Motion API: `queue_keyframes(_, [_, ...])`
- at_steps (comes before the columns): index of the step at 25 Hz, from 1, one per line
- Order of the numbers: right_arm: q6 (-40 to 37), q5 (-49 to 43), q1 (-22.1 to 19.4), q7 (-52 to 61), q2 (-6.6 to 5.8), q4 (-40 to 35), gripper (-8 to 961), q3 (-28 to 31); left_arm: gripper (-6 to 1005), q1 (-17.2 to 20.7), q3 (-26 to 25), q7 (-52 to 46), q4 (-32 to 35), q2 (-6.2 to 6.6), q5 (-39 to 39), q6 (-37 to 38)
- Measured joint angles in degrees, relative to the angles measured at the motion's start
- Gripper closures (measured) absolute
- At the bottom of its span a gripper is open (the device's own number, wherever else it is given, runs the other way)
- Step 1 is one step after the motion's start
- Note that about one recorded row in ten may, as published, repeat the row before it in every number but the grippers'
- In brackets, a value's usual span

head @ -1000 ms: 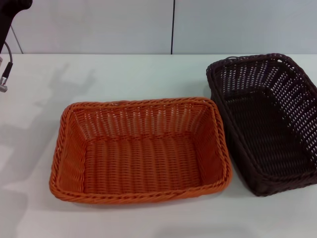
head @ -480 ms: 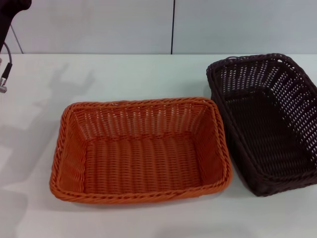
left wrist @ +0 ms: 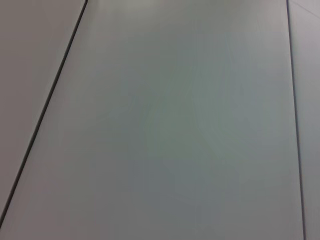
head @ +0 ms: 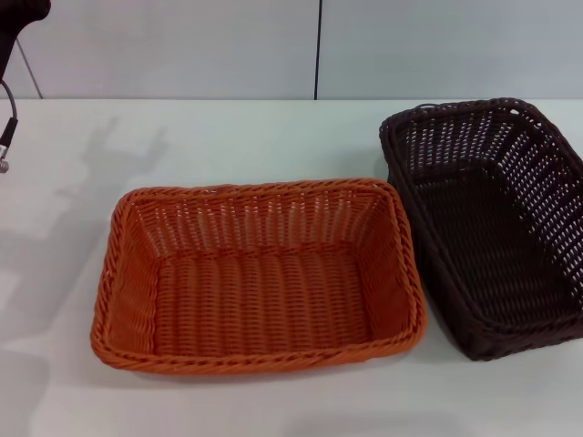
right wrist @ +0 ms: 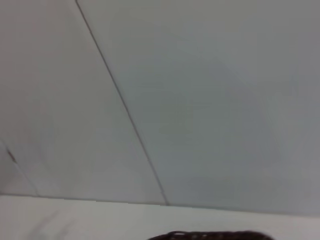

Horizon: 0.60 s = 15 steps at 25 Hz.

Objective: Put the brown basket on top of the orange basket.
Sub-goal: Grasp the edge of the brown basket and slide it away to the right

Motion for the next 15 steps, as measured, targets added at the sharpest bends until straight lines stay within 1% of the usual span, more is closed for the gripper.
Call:
queue_keyframes(1, [0.1, 0.0, -0.4, -1.2, 0.27, -1.4, 248, 0.0, 161, 0.0, 0.0, 0.0, 0.0, 0.00, -0.1, 0.1])
queue_keyframes(2, [0.3, 0.1, -1.4, -4.5, 1.10, -3.9, 248, 0.2, 161, 0.0, 0.0, 0.0, 0.1, 0.00, -0.2, 0.3])
queue_keyframes(3, [0.3, 0.1, -1.4, -4.5, 1.10, -3.9, 248, 0.2, 161, 0.0, 0.0, 0.0, 0.1, -0.03, -0.4, 0.4])
queue_keyframes(6, [1.9, -0.3, -2.7, -10.8, 2.05, -7.8, 248, -0.8, 161, -0.2, 0.0, 0.0, 0.1, -0.04, -0.5, 0.5])
queue_keyframes(7, [3.8, -0.7, -2.9, -13.2, 2.01, -9.4, 248, -0.9, 161, -0.3, 0.0, -0.1, 0.1, -0.06, -0.5, 0.5])
queue_keyframes(8, [3.8, -0.7, -2.9, -13.2, 2.01, -9.4, 248, -0.9, 161, -0.3, 0.0, -0.1, 0.1, -0.06, -0.5, 0.5])
queue_keyframes(9, [4.9, -0.7, -2.9, -13.7, 1.83, -9.9, 248, -0.7, 161, -0.4, 0.0, -0.1, 0.1, -0.06, -0.6, 0.5])
queue_keyframes(11, [7.8, -0.5, -2.7, -13.8, 0.91, -10.3, 248, -0.5, 161, -0.5, 0.0, -0.1, 0.1, -0.11, -0.7, 0.7])
queue_keyframes(12, [10.3, -0.5, -2.6, -13.8, -0.08, -10.7, 248, -1.5, 161, -0.6, 0.0, -0.1, 0.1, -0.15, -0.8, 1.0])
queue_keyframes(13, [10.3, -0.5, -2.6, -13.8, -0.08, -10.7, 248, -1.5, 161, -0.6, 0.0, -0.1, 0.1, -0.15, -0.8, 1.0])
queue_keyframes(15, [11.5, -1.0, -3.0, -14.0, -0.64, -11.7, 248, -3.2, 161, -0.7, 0.0, -0.2, 0.1, -0.16, -1.0, 1.3])
